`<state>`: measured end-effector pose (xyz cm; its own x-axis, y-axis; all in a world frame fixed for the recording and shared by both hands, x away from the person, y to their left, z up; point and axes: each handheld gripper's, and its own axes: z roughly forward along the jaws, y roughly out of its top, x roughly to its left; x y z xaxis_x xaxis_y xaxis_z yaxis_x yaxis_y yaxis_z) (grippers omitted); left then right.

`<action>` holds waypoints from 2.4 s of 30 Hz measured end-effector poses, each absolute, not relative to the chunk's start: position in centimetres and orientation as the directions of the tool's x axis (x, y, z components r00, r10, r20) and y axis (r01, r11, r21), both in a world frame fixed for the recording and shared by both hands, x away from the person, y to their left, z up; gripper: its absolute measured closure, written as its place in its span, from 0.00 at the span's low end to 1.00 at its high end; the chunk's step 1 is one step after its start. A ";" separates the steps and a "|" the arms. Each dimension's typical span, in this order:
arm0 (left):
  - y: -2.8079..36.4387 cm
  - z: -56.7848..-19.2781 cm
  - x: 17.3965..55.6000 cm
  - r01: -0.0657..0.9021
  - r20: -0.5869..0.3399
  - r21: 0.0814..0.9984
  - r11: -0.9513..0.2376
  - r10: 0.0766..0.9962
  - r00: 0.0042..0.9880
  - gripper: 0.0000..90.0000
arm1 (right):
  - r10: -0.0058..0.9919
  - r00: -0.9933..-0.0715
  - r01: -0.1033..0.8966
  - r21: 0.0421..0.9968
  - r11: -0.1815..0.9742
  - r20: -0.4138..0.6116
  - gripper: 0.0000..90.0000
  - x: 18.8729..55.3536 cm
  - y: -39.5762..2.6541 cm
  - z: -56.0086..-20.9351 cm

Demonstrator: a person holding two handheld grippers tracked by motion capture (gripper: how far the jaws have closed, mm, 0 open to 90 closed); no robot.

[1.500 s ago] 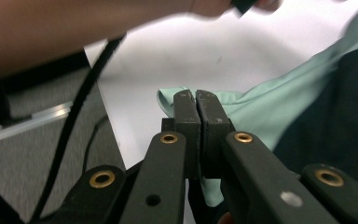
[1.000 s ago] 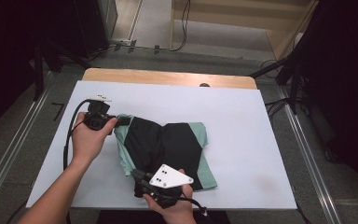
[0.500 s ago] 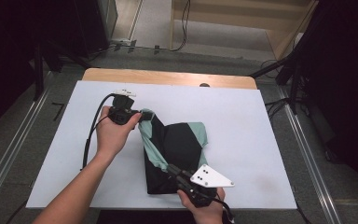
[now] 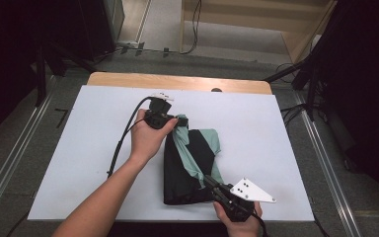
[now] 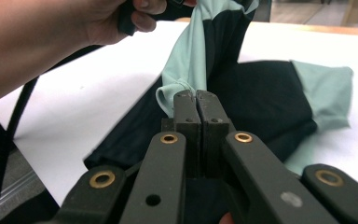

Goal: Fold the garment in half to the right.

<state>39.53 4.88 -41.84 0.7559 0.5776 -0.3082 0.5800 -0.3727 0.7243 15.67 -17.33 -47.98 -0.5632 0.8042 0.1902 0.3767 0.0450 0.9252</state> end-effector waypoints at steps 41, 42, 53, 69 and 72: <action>-1.8 -42.5 38.5 0.518 -0.287 0.707 -0.481 0.475 0.832 0.99 | 0.885 -0.453 0.514 0.842 0.160 0.108 0.89 17.1 -20.3 -51.0; -1.9 -42.5 38.6 0.520 -0.289 0.706 -0.482 0.474 0.832 1.00 | 0.886 -0.450 0.519 0.840 0.156 0.114 0.93 17.0 -20.6 -50.9; -4.5 -44.9 40.0 0.575 -0.347 0.680 -0.456 0.491 0.799 1.00 | 0.905 -0.393 0.646 0.750 0.145 0.163 0.96 15.5 -22.7 -52.1; 5.3 -43.8 39.5 0.544 -0.366 0.786 -0.294 0.487 0.793 0.64 | 0.909 -0.372 0.665 0.736 0.123 0.185 0.95 15.8 -23.0 -52.6; 7.4 -44.7 39.5 0.569 -0.383 0.774 -0.276 0.512 0.769 0.61 | 0.912 -0.365 0.668 0.735 0.118 0.185 0.95 15.8 -23.1 -52.6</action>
